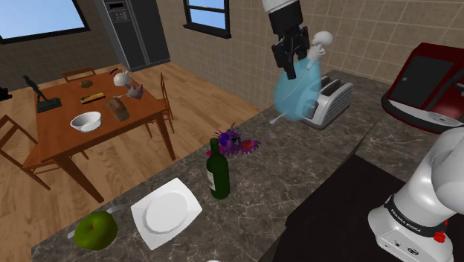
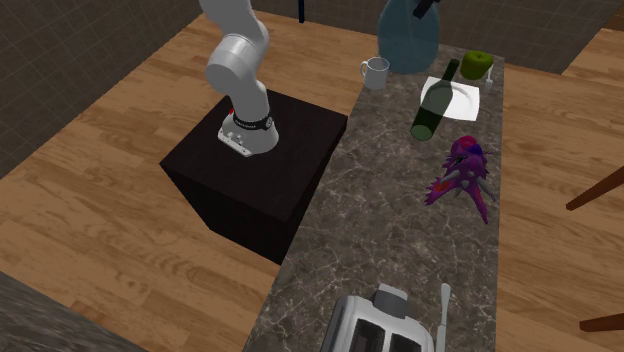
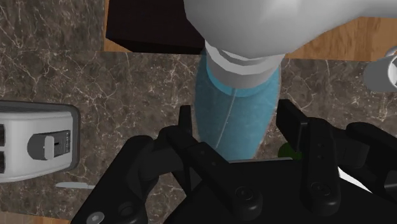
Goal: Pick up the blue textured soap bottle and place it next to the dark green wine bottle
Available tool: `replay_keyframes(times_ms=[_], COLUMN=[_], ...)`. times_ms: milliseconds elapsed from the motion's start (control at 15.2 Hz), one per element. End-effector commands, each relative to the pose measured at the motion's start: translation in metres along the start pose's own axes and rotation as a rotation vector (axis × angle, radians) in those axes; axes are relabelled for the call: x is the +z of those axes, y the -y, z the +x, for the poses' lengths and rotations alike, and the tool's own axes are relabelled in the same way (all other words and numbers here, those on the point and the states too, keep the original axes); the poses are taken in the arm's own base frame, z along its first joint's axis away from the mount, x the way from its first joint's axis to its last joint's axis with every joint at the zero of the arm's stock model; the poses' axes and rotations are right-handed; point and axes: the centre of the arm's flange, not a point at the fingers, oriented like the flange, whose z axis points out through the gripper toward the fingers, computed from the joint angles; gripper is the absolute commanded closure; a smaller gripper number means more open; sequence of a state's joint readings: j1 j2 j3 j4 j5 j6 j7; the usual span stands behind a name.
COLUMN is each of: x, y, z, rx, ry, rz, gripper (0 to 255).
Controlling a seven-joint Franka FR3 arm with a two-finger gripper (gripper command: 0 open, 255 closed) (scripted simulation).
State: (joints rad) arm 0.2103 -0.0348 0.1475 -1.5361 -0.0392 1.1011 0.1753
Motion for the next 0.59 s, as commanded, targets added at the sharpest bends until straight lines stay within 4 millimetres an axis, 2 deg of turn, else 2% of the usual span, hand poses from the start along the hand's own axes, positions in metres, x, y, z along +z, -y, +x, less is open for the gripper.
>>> replay_keyframes(times_ms=[0,528], x=[-0.005,-0.026], y=[0.026,0.127], z=[0.004,0.026], rx=[0.002,0.002], ry=[-0.001,-0.001], rz=[0.000,0.000], gripper=[255,255])
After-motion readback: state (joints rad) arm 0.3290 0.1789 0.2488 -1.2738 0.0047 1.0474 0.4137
